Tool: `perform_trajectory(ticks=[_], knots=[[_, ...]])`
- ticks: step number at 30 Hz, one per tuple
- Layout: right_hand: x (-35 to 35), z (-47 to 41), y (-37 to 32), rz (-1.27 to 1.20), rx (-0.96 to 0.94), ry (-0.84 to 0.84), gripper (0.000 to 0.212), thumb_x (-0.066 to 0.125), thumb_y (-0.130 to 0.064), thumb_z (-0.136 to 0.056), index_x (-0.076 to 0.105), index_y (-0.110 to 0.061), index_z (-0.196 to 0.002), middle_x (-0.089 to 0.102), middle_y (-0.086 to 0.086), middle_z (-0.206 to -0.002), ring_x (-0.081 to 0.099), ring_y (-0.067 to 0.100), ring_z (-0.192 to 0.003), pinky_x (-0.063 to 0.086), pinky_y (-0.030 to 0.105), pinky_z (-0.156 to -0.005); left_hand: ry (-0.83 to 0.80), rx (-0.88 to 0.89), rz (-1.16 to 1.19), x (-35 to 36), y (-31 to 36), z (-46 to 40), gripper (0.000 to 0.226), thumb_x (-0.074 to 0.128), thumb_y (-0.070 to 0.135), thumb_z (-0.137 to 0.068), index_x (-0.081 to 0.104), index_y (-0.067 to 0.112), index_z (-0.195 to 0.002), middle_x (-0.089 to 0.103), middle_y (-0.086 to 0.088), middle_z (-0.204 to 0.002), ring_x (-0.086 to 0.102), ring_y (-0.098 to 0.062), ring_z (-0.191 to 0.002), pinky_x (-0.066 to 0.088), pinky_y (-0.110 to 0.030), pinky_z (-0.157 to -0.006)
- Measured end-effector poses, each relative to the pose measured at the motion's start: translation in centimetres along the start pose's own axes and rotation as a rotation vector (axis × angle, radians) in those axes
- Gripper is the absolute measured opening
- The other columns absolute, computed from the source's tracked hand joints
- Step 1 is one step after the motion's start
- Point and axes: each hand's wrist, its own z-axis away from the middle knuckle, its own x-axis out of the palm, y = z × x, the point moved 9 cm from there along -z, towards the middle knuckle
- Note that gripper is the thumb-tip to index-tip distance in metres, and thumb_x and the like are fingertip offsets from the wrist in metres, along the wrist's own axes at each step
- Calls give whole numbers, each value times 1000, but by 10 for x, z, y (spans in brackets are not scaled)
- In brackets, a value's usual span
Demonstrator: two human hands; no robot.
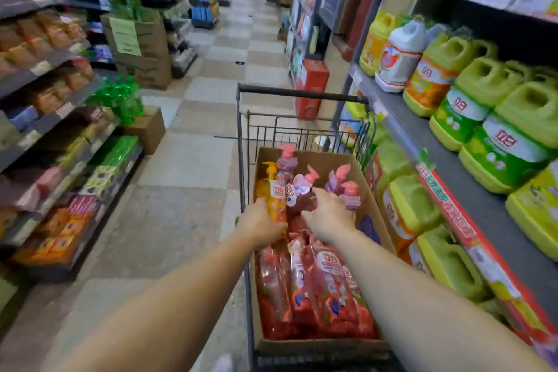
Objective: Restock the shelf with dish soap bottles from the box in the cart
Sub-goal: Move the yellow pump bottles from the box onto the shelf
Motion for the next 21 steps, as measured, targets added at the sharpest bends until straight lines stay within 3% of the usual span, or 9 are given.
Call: perform_trajectory(ticks=[4,8,14,17,21], knots=[[31,-56,3,-28,39,-65,58,61,-34,-88,40,-18,-140,53,13,-134,50,34,-124,45,42,-99,-119,-122,126,34,-23,-55,81,77,36,-79,34,12,-143,54,-9,-134,56,-27,-121,46,-33,-97],[62,-108,7,-31,50,-130,62,62,-35,-89,37,-18,-143,52,15,-136,48,32,-127,41,39,-103,-135,-216,183,58,-39,-94,96,81,38,-73,25,12,-147,50,-14,-137,51,-31,-125,45,-36,-102],[120,-164,21,-164,86,-276,75,64,-37,-88,24,-33,-151,49,12,-142,50,31,-125,42,37,-104,-103,-439,306,99,-69,-125,124,81,32,-70,-9,18,-154,37,-17,-149,42,-34,-134,38,-44,-110],[147,-186,25,-271,90,-366,79,67,-36,-88,21,-31,-152,50,4,-144,49,26,-129,39,33,-105,-72,-545,374,116,-85,-135,123,82,32,-71,-8,19,-155,37,-18,-148,43,-35,-132,39,-45,-109],[178,-207,22,-410,95,-472,85,73,-39,-82,24,-24,-150,49,1,-144,50,24,-129,39,38,-110,22,-630,364,131,-94,-138,115,80,34,-74,1,17,-155,26,-17,-151,32,-34,-138,29,-39,-112]])
